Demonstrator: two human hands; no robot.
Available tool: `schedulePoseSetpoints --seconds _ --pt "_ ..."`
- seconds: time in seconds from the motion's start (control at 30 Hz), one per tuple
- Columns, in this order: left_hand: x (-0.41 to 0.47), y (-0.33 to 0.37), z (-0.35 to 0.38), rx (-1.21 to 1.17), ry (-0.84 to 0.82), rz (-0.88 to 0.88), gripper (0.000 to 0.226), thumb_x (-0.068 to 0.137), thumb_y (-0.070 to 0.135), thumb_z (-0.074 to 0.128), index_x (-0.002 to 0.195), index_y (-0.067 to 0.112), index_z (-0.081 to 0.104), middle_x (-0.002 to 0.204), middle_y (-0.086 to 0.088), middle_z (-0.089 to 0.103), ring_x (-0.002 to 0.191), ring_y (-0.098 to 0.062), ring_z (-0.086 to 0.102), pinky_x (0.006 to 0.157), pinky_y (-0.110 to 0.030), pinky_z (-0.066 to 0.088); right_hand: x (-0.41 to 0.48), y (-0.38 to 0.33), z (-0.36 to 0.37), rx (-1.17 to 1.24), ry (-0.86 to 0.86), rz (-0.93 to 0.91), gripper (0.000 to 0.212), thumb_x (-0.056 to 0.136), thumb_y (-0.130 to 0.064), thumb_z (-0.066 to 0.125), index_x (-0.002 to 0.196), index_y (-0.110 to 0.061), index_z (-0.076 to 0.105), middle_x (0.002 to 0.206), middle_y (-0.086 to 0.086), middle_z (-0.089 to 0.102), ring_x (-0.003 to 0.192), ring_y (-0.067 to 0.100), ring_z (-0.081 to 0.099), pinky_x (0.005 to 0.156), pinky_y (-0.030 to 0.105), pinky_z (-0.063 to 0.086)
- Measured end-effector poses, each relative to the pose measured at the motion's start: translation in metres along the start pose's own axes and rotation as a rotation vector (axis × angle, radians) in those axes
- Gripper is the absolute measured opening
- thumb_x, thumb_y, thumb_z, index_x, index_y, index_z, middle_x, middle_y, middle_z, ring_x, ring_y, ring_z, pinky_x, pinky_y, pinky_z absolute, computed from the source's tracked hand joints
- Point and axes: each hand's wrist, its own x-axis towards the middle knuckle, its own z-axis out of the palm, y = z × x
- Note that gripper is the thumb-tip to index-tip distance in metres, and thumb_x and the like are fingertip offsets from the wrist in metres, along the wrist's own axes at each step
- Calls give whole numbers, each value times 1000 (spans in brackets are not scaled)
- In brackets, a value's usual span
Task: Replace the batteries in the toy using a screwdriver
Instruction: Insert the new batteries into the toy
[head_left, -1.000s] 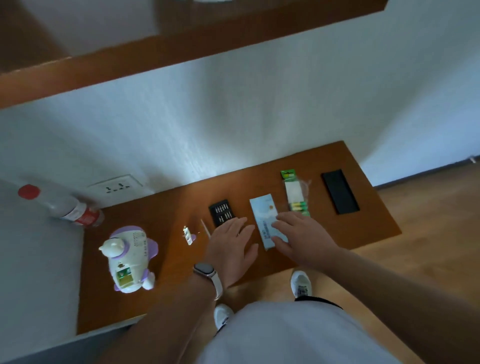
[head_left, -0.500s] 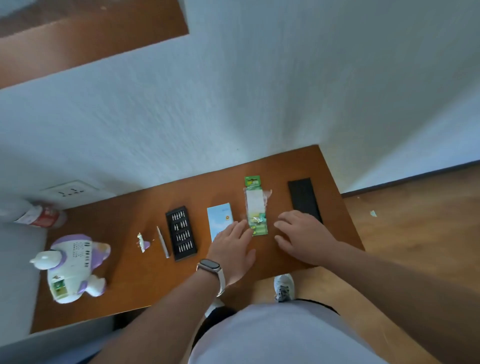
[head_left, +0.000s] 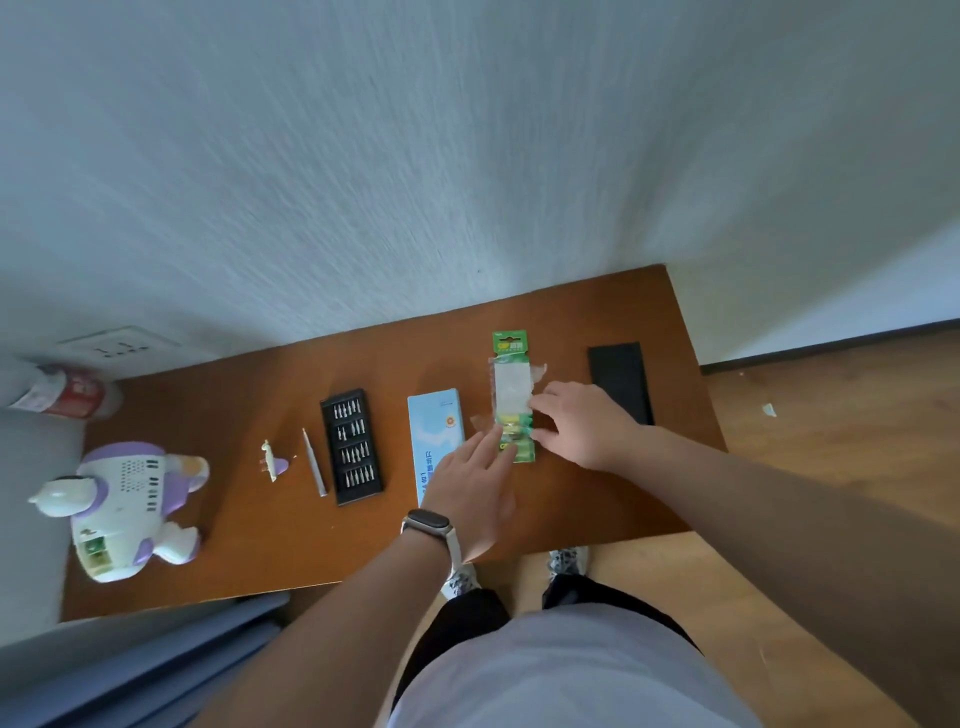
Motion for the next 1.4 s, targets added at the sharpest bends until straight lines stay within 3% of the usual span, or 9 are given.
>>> schedulePoseSetpoints --seconds 0.27,0.43,0.57,0.67,0.77,0.93,1.13,1.4 --pt "-1 2 1 -15 4 2 67 97 28 54 157 22 26 167 -4 18 151 -28 23 120 -43 25 15 5 -4 -6 -130 -67 42 95 -44 56 132 -23 57 128 3 57 110 24 57 94 44 45" --pt "-2 2 0 -37 41 16 65 96 21 56 155 20 32 166 -5 24 147 -29 32 118 -42 30 17 6 -8 11 -156 -107 36 96 -37 54 128 -21 61 121 2 59 106 23 57 92 44 45" --pt "1 5 -1 -104 125 19 49 92 8 63 140 12 56 152 -12 48 122 -35 58 101 -43 48 17 7 -5 -6 -121 -130 36 97 -37 54 127 -19 61 119 1 60 104 21 58 89 42 47" --pt "3 7 1 -147 169 14 43 86 3 70 128 6 66 141 -17 58 106 -38 66 87 -42 56 16 10 -2 -2 -94 -141 35 98 -35 54 128 -19 60 114 2 62 97 21 59 85 39 48" --pt "5 8 2 -168 178 14 39 82 -1 72 121 2 70 136 -19 61 101 -39 69 80 -40 59 18 12 3 50 -55 -122 31 99 -29 53 127 -20 62 109 2 63 89 20 60 78 33 45" --pt "4 8 1 -180 185 18 36 80 -2 75 115 2 72 132 -18 64 95 -36 71 73 -36 60 27 13 7 105 -76 -64 31 98 -38 55 123 -21 64 111 0 62 95 20 60 80 33 41" --pt "2 8 1 -215 188 6 39 83 -2 71 122 3 69 139 -17 60 97 -36 70 75 -38 59 40 21 6 130 -149 -63 30 93 -45 61 112 -23 64 98 -9 57 84 11 52 60 21 34" --pt "0 8 -1 -230 180 9 40 86 -1 67 126 2 66 143 -17 56 98 -36 69 76 -38 58 44 25 8 180 -96 -79 24 95 -42 59 108 -22 64 90 -12 52 81 12 52 57 18 28"
